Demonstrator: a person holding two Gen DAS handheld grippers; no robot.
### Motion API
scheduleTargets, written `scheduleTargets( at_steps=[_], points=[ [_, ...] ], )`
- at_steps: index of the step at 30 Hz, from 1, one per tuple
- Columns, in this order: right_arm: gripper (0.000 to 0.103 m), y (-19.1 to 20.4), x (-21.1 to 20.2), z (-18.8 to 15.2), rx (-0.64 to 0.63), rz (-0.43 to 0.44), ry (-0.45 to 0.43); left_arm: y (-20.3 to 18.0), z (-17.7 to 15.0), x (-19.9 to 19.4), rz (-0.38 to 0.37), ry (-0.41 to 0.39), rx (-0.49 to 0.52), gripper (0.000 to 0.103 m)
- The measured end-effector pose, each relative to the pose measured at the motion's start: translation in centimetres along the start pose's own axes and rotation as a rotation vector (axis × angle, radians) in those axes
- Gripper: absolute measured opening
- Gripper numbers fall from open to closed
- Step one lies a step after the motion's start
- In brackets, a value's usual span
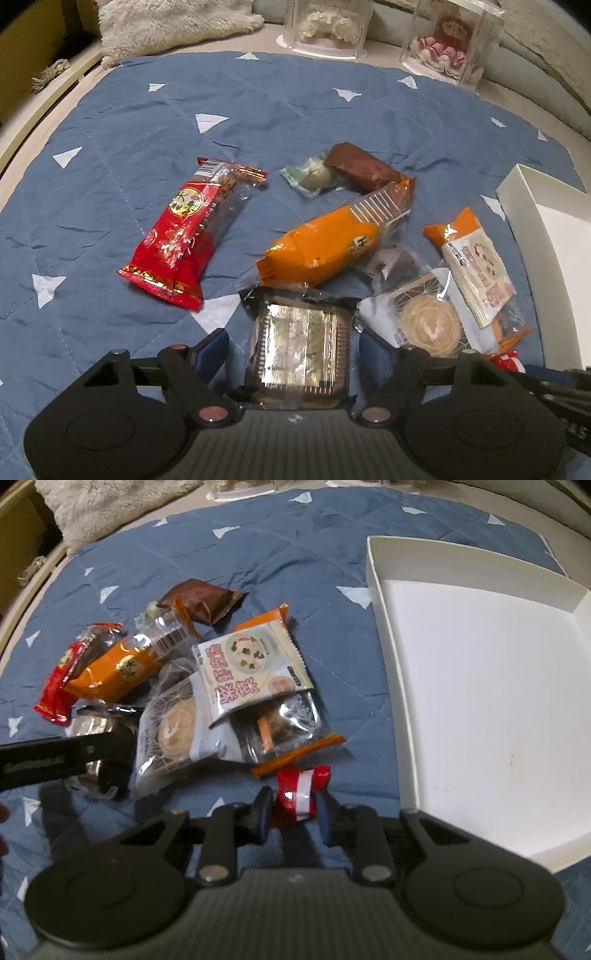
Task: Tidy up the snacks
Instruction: 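Carry the red candy with the right tool while the left carries the dark pastry into the white box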
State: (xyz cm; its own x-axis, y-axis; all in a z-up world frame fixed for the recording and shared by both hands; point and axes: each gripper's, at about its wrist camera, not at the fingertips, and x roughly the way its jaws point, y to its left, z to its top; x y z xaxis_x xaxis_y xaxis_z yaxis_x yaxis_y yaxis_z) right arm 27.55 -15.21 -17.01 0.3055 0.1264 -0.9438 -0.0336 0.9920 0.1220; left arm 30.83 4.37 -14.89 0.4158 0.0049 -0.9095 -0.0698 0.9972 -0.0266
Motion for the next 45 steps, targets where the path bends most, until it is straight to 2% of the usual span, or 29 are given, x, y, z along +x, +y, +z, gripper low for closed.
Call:
scheduleTargets(
  at_steps=[3,4,7,16,19,23,28,32,36,45],
  points=[
    [0.029,-0.6,-0.7,-0.1,0.003,0.025,-0.008,-0.3,0.0,0.6,-0.007,0.019,0.002,0.074],
    [0.029,-0.7,-1.0,-0.1,0.002,0.032,-0.012,-0.4,0.0,0.9,-0.007,0.029,0.003,0.070],
    [0.028,-1.2,-1.5,-0.2,0.000,0.049,-0.020,-0.7,0.1,1.3,0.030,0.036,0.019,0.063],
    [0.028,-2.1,-2.7,-0.6,-0.008,0.061,-0.042,-1.2,-0.2,0.3,0.046,0.024,0.032,0.057],
    [0.028,-2.0,-2.9,-0.8,-0.012,0.068,-0.045,-1.0,-0.5,-0.7,0.031,0.018,0.018,0.057],
    [0.028,-1.6,-3.6,-1.1,-0.031,0.078,-0.062,-0.4,-0.8,-2.5,0.029,-0.018,-0.013,0.056],
    [0.028,-1.6,-5.8,-1.5,-0.057,0.099,-0.140,-0.2,-1.0,-5.6,0.014,-0.102,-0.061,0.056],
    [0.028,-2.7,-7.9,-1.8,-0.050,0.125,-0.227,-1.1,-1.1,-8.1,-0.026,-0.177,-0.087,0.056],
    [0.028,-4.7,-9.7,-2.0,-0.020,0.114,-0.294,-2.9,-1.0,-9.7,-0.088,-0.231,-0.104,0.056],
    [0.028,-11.9,-12.4,-3.2,0.094,0.033,-0.376,-8.2,-0.9,-10.1,-0.231,-0.252,-0.102,0.056]
  ],
)
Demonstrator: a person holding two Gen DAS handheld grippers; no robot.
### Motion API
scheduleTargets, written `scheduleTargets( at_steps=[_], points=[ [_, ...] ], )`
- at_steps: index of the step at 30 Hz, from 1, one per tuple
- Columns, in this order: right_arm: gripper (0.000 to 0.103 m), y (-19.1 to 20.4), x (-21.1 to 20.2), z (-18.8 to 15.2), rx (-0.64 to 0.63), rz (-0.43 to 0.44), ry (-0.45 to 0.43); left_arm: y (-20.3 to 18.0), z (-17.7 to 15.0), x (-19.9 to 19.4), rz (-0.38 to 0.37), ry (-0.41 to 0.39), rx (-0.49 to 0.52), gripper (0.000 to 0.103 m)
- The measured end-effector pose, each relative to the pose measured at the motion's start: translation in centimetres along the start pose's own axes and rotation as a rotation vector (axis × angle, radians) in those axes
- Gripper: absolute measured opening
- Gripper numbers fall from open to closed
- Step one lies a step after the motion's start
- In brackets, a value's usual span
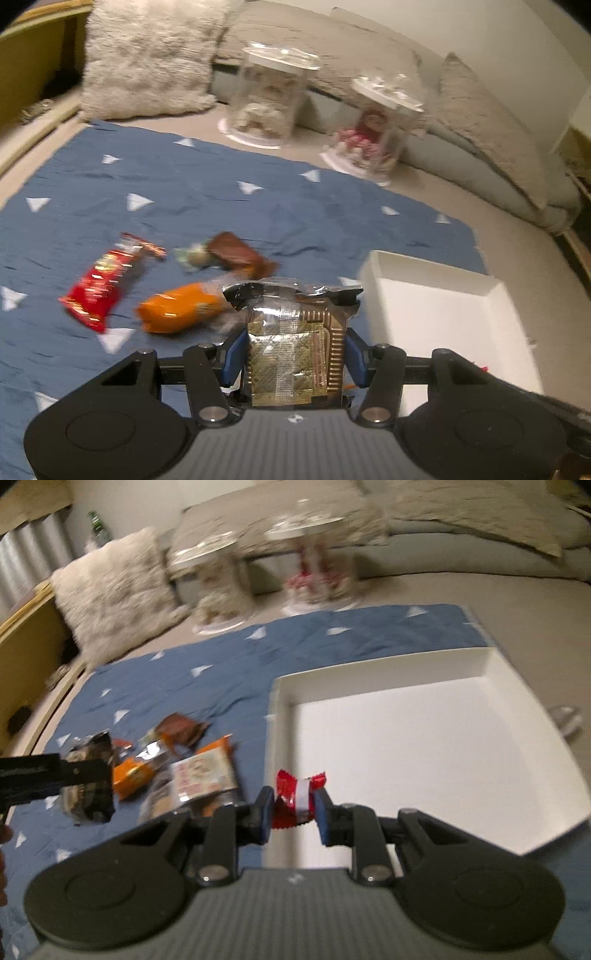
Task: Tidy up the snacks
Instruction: 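Carry the red candy with the right tool while the left carries the dark pastry into the white box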
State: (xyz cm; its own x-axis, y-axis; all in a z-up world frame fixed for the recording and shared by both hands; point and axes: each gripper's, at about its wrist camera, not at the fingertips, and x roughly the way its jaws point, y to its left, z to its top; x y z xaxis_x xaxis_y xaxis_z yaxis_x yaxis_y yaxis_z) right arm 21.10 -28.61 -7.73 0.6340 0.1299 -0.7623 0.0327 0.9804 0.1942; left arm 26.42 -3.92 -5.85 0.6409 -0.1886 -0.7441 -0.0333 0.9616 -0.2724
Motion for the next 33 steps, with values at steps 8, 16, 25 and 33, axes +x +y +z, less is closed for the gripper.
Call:
scheduleTargets(
  at_steps=[8,16,25,33],
  points=[
    [0.028,-5.5,-1.1,-0.6,0.081,-0.063,-0.021,-4.7,-0.9,2.0,-0.141,0.043,-0.038,0.056],
    [0.028,-8.6,-1.4,-1.3,0.078,-0.122,-0.017,-9.3,-2.3,4.8,-0.237,0.094,-0.073,0.056],
    [0.028,-11.9,-1.7,-1.4,0.113,-0.165,-0.001,-12.5,-3.9,9.2,-0.304,0.172,-0.125,0.056],
    [0.028,-13.5,0.2,-0.4,0.148,-0.196,0.019,-13.6,-4.5,12.7,-0.334,0.244,-0.157,0.056]
  ],
)
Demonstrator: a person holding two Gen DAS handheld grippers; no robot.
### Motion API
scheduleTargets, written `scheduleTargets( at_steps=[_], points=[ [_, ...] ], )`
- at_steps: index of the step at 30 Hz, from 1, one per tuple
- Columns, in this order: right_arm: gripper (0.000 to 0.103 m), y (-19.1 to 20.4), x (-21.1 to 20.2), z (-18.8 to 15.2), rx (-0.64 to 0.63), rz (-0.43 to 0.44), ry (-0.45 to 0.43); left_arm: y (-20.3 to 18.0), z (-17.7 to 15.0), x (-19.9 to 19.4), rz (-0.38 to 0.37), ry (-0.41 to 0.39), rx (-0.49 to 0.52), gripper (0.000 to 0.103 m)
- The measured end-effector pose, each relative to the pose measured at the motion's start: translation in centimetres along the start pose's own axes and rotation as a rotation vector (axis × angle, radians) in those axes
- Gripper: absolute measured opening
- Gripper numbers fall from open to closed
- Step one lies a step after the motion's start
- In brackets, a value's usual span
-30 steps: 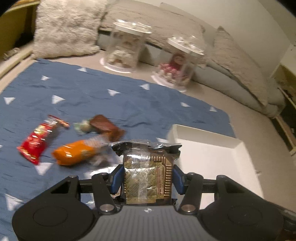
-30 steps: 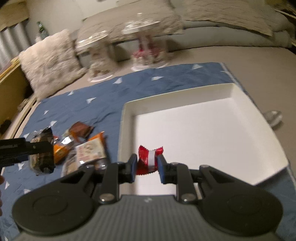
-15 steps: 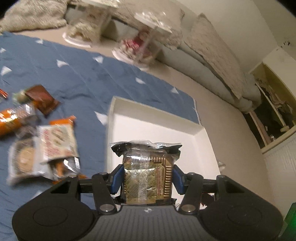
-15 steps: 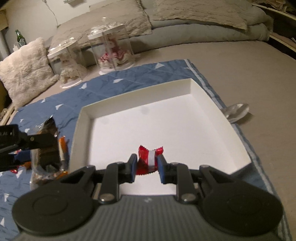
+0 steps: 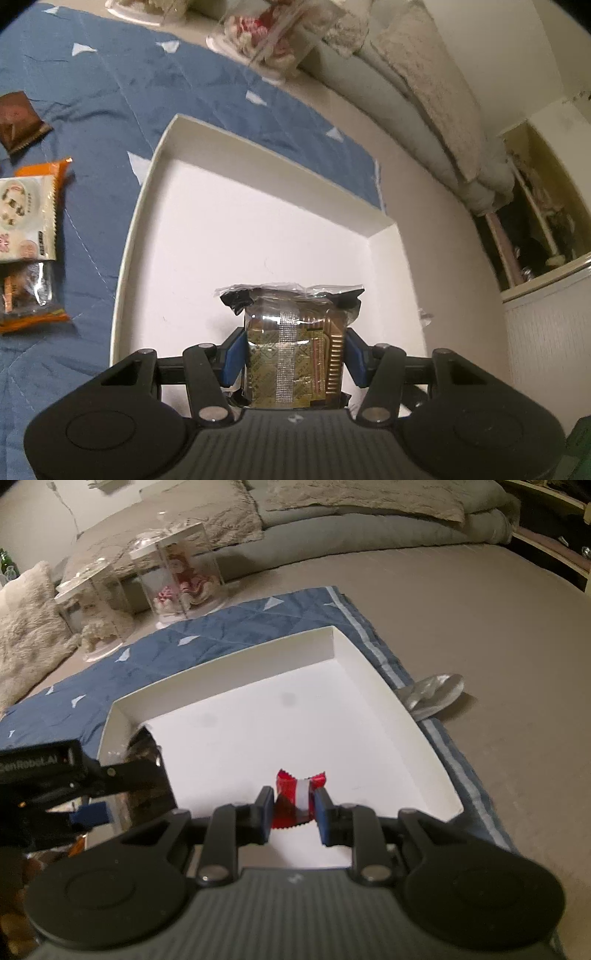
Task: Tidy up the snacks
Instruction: 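Carry the red candy with the right tool while the left carries the dark pastry into the white box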
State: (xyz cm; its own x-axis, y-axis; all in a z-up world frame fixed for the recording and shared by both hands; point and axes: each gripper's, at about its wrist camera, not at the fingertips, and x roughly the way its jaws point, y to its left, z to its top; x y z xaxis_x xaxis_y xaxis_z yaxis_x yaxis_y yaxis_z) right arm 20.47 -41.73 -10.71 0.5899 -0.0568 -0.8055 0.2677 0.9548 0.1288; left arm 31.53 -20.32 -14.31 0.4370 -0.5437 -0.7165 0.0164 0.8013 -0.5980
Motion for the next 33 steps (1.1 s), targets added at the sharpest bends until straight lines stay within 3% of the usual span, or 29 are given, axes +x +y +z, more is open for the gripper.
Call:
scheduleTargets(
  at_steps=[7,13,15,20,27,33],
  points=[
    [0.028,0.2,1.5,0.7,0.005,-0.011,0.014,0.4,0.3,2.2,0.019,0.013,-0.029,0.056],
    [0.028,0.7,1.7,1.3,0.010,0.016,-0.006,0.1,0.8,2.2,0.016,-0.013,0.000,0.079],
    [0.029,0.9,2.3,1.7,0.010,0.017,-0.015,-0.3,0.8,2.0,0.037,-0.020,0.039,0.080],
    [0.049,0.4,2.5,2.0,0.045,-0.012,-0.036,-0.9,0.8,1.2,0.107,-0.027,0.121,0.080],
    [0.049,-0.3,1.8,1.5,0.064,-0.032,-0.017,-1.9,0.0,0.4,0.199,-0.017,0.250,0.085],
    [0.059,-0.6,0.4,1.0,0.071,-0.048,-0.019,-2.5,-0.7,-0.3,0.230,-0.005,0.298,0.096]
  ],
)
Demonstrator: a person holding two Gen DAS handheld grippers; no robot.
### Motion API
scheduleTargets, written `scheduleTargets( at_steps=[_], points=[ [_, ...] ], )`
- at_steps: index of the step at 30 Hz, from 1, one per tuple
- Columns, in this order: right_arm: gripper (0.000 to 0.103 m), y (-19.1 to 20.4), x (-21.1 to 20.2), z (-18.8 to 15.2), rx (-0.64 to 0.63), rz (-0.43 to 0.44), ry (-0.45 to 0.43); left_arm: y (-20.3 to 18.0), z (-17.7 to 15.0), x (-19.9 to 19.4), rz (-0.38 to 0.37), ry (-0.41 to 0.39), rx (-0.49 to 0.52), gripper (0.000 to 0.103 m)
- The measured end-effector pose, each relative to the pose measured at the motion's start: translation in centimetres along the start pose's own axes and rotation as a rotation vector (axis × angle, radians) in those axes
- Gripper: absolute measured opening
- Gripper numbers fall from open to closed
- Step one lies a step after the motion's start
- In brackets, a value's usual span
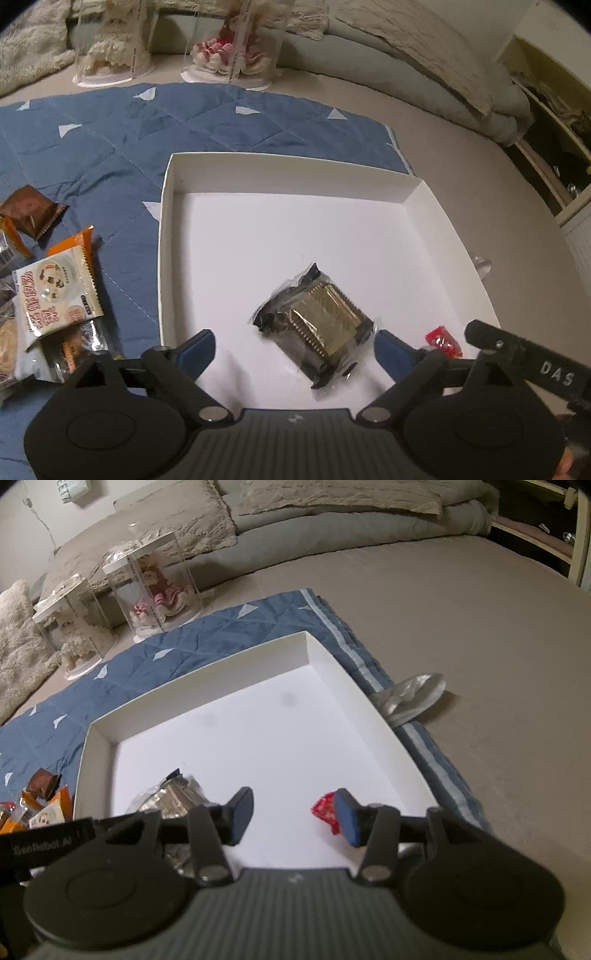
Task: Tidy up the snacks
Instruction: 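Open both grippers and withdraw them from the white box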
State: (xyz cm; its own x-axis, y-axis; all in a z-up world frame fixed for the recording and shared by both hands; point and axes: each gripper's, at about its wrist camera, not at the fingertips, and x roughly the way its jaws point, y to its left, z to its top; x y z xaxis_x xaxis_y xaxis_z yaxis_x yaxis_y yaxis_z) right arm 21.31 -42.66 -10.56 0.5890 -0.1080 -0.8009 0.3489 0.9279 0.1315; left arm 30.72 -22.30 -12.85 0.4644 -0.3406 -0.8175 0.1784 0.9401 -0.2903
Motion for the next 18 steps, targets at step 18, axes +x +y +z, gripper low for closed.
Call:
scheduleTargets(
  at_steps=[18],
  points=[
    [0.103,-1.5,-4.2,-1.5,-0.047,-0.053,-0.031,-0.7,-1.6,-3.4,0.050,0.020,0.095,0.103]
  ],
)
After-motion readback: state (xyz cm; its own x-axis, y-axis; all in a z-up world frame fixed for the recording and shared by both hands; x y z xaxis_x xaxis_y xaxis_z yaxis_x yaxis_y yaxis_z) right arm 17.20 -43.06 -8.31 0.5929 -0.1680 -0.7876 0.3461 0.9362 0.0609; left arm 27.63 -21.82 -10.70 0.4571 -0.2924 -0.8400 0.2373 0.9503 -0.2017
